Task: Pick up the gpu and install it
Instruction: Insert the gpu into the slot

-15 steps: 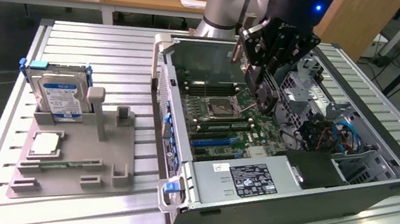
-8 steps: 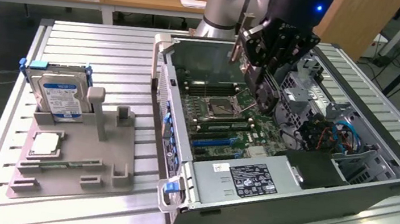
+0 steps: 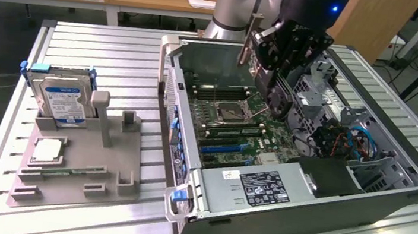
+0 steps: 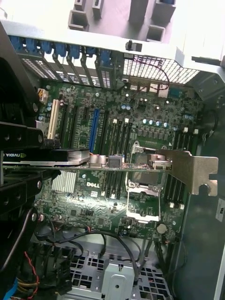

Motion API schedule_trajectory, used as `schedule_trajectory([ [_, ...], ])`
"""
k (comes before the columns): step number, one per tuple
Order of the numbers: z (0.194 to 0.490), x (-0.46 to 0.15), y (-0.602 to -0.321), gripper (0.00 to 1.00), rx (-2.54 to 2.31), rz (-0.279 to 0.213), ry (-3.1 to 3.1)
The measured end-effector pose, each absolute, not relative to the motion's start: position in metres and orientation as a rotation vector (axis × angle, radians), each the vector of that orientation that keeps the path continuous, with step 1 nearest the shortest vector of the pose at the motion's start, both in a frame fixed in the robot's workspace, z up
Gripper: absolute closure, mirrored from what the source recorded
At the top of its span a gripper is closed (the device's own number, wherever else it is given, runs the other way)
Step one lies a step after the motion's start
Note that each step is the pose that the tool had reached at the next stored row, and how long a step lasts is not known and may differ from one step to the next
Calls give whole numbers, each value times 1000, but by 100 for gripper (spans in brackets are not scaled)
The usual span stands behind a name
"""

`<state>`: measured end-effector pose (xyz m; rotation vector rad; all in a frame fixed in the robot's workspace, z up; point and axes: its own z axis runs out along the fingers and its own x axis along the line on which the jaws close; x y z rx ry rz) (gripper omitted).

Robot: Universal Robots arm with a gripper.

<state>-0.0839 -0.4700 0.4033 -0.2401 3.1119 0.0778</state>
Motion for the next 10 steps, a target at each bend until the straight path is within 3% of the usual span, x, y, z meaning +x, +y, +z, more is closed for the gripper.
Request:
schedule_trajectory([
  [10, 403, -84, -470, 74, -362, 79, 3102],
])
